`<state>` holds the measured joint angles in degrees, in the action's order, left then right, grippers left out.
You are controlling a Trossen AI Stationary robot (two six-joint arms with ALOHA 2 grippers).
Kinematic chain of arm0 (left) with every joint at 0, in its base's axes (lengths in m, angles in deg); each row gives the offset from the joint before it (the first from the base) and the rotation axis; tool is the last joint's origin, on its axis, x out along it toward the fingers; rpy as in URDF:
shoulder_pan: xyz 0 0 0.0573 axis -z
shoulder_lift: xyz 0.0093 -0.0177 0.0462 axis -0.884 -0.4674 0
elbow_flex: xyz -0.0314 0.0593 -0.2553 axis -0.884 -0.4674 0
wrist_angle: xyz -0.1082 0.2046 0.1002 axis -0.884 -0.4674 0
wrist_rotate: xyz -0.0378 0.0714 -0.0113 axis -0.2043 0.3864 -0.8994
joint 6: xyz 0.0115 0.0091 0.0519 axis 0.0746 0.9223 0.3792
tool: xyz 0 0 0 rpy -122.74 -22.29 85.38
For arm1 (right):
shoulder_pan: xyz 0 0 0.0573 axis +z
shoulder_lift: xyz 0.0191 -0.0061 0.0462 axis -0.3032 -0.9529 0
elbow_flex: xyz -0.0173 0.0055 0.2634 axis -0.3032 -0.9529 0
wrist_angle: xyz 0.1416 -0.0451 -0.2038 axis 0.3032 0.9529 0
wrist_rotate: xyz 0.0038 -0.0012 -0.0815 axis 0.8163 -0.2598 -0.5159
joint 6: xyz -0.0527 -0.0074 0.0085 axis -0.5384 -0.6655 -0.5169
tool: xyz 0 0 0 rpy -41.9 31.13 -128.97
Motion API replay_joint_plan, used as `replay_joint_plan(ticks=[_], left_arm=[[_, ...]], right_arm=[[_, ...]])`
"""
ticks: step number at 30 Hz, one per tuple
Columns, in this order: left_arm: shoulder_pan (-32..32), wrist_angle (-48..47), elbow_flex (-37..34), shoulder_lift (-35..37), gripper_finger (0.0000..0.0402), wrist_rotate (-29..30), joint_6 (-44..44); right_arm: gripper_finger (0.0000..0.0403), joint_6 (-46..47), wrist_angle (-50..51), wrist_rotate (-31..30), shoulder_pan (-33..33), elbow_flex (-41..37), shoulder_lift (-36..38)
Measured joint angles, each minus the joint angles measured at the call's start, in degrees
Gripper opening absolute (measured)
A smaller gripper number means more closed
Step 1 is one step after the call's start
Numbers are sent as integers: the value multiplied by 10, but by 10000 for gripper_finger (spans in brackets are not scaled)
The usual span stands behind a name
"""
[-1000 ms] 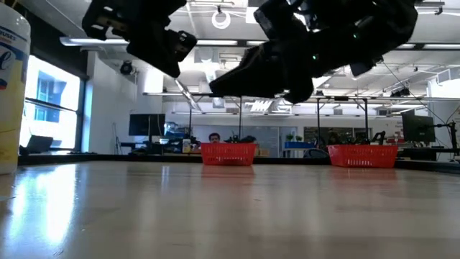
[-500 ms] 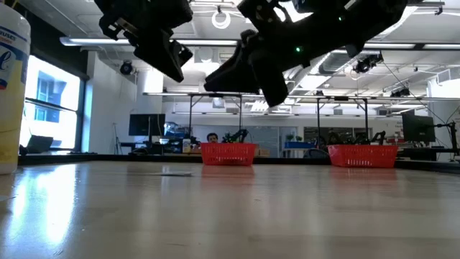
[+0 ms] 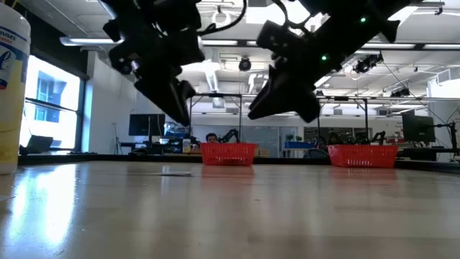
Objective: Pick & Place First Aid Supplies
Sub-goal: Put the ointment pack into the right red bin
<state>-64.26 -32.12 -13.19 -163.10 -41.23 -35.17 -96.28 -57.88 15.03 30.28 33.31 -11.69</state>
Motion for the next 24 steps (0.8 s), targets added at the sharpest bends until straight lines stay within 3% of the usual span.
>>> replay_joint_plan(ticks=[4,8,12,24], left_arm=[[7,23,0,-34,151,-10,63],[-3,44,2,-59,169,-12,116],[-2,41,4,-86,165,-9,169],[-1,68,4,-132,127,41,150]], right_arm=[[126,41,37,68,2,0,20],[126,61,47,99,2,0,26],[126,68,49,107,2,0,25],[126,72,45,117,0,0,24]])
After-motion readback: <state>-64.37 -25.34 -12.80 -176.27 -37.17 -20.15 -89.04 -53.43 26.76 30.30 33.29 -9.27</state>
